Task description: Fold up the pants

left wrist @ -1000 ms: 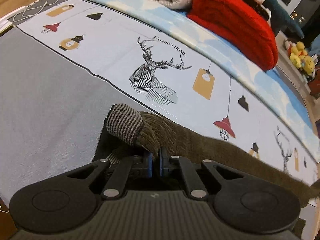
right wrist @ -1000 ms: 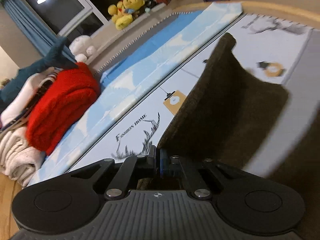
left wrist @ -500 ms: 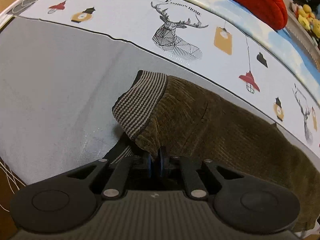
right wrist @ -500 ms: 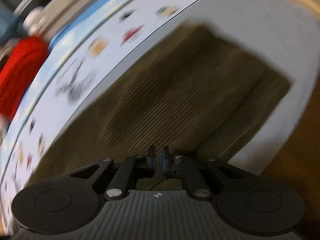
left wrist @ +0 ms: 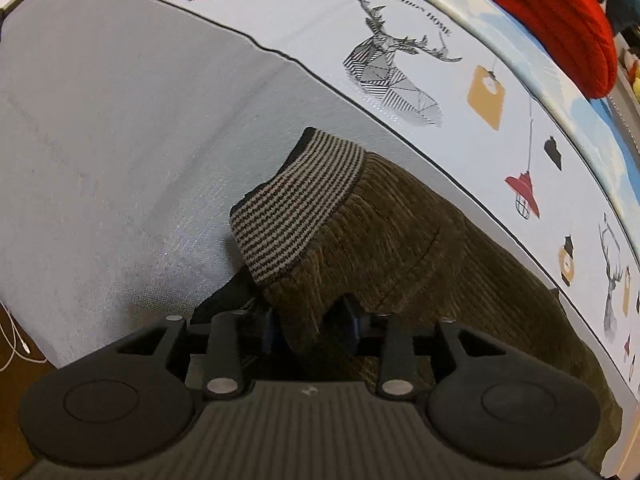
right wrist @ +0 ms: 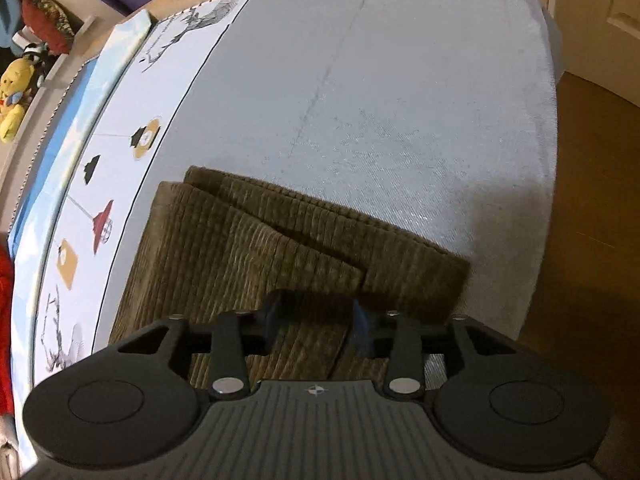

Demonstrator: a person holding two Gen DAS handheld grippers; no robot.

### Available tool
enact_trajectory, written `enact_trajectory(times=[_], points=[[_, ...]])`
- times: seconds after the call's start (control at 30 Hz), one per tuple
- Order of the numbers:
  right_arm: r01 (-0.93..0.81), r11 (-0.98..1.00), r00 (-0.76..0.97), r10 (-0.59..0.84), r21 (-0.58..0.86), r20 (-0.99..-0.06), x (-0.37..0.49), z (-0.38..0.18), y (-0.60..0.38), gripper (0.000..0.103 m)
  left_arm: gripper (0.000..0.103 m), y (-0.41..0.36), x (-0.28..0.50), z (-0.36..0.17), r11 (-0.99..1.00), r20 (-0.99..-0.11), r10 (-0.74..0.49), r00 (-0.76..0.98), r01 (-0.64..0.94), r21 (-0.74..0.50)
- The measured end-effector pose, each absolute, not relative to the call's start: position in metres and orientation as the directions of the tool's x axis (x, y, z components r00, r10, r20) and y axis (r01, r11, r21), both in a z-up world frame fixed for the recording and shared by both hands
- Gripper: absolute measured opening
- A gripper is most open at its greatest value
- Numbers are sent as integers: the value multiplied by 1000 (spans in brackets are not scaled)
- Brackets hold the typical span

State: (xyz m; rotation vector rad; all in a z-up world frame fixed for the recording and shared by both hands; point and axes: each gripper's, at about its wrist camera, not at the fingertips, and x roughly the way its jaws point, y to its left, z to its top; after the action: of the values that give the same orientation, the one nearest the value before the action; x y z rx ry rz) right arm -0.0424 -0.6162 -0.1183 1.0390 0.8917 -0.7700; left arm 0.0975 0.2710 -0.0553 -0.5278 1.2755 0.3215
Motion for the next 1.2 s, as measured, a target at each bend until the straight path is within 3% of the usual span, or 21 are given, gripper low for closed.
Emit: enact_trajectory(times=[0.07, 0.13, 0.2, 0.37, 0.5, 0.6, 0.73, 0.8, 0.97, 1.1, 1.2], points=[[871, 329, 425, -136, 364, -895, -39, -116, -612, 40, 39, 273, 98, -57, 835, -962, -60, 266, -515, -195], [868, 376, 412, -175, 326, -895, -32, -111, -605, 17, 39, 273, 99, -59, 838, -964, -58, 261, -512, -189], [853, 413, 427, -198, 320, -883, -32, -100, -599, 9, 34, 270, 100, -60, 847, -964, -51, 261, -500, -180], [776, 467, 569, -230, 423, -789, -42, -72, -593, 6, 12, 262, 97, -49, 877, -948, -31, 316, -446, -177], [733, 457, 666, -337, 503, -665, -74, -40, -597, 6, 10, 260, 80, -15, 885, -886, -64, 460, -384, -263], [811, 426, 568, -410, 401, -713, -88, -42, -600, 6, 10, 253, 59, -1, 925, -871, -76, 485, -291, -243], [855, 447, 402, -251, 263, -880, -81, -87, -613, 7, 11, 261, 63, -40, 956, -956, -48, 289, -264, -128], [861, 449, 367, -228, 237, -902, -80, -96, -616, 7, 16, 266, 65, -54, 962, -972, -50, 231, -249, -109], [862, 448, 372, -244, 236, -895, -84, -90, -612, 9, 30, 270, 61, -40, 954, -967, -14, 255, -286, -90], [863, 469, 374, -345, 187, -861, -78, -77, -601, 14, 32, 269, 58, -11, 951, -915, 97, 393, -309, -32], [813, 557, 445, -403, 172, -800, -69, -60, -590, 14, 32, 252, 65, 0, 973, -868, 15, 497, -207, -102]])
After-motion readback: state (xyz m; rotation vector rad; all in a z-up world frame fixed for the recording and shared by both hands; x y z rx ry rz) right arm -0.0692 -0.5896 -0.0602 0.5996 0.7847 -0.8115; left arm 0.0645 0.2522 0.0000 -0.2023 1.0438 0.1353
